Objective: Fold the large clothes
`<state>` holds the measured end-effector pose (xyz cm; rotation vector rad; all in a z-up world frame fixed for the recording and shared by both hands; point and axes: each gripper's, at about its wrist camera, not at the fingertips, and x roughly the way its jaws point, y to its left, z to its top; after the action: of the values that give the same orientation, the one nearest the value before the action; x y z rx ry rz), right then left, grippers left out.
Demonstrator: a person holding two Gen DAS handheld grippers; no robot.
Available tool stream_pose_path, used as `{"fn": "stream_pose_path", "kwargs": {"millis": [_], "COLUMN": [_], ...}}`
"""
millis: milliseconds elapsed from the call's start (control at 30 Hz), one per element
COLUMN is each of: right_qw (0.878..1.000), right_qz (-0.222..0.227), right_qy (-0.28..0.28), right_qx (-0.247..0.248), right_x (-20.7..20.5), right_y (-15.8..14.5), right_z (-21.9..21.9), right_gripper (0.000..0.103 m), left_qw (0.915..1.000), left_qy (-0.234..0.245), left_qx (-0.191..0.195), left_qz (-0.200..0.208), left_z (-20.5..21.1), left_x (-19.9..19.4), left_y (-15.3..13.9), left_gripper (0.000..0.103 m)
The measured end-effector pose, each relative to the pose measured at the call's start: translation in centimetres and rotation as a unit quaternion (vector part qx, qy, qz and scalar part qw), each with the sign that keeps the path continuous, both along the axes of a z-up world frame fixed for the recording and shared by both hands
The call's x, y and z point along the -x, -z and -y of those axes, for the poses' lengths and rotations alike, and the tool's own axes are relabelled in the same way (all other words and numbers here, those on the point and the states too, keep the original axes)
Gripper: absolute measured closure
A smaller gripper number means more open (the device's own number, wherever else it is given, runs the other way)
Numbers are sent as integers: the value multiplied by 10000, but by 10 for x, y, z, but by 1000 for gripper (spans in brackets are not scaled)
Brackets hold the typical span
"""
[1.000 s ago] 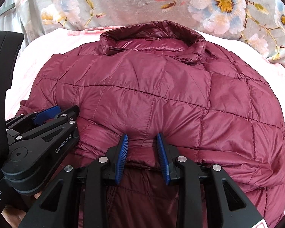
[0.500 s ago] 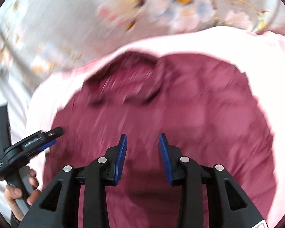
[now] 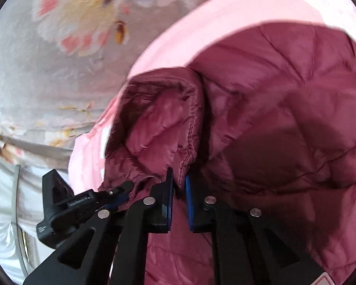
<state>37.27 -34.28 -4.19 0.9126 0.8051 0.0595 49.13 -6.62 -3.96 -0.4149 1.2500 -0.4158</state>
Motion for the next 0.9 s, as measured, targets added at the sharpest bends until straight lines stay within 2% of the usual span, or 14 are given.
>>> {"fn": "stream_pose_path", "kwargs": {"millis": [67, 133, 267, 400, 500, 567, 633, 700, 767, 800, 833, 867, 900], "right_qw": [9976, 9880, 9785, 9633, 9565, 9554, 9603, 9673, 9764, 9804, 9828, 9866, 9898], "right_qz": [55, -68, -307, -109, 55, 63, 99, 70, -158, -227, -202, -64, 86], "right_qy": [-173, -357, -558, -614, -556, -548, -565, -631, -654, -573, -520, -454, -399], "right_qx": [664, 1498, 1959, 2609, 2865, 2901, 2731, 2456, 2054, 1872, 1760, 1567, 1363], "right_x": [7, 7, 2, 4, 7, 3, 3, 5, 12, 18, 23, 28, 29], "right_y": [-12, -13, 8, 16, 19, 20, 21, 19, 12, 4, -2, -15, -26], "right_z": [-5, -12, -20, -35, -43, -44, -39, -30, -19, -13, -9, -2, 2], "right_gripper": [95, 95, 96, 98, 99, 99, 98, 96, 90, 81, 81, 81, 78], "left_qw": [9995, 9983, 9940, 9878, 9816, 9775, 9749, 9764, 9782, 9799, 9813, 9824, 9830], "left_qy": [155, 299, 488, 598, 652, 653, 637, 649, 706, 728, 743, 719, 637], "left_qx": [-135, -286, -632, -755, -832, -959, -1041, -1016, -1072, -1106, -1055, -961, -872], "left_qz": [244, 412, 749, 1225, 1588, 1761, 1861, 1792, 1634, 1489, 1429, 1434, 1488], "left_z": [-2, -7, 1, 2, 2, 7, 11, 8, 7, 2, -3, -9, -10], "left_x": [6, 11, 18, 30, 39, 45, 46, 46, 49, 50, 51, 49, 47], "left_y": [-4, -2, 15, 22, 25, 25, 26, 23, 13, 4, -5, -15, -27], "left_gripper": [94, 94, 94, 94, 93, 93, 93, 92, 89, 84, 80, 69, 63]}}
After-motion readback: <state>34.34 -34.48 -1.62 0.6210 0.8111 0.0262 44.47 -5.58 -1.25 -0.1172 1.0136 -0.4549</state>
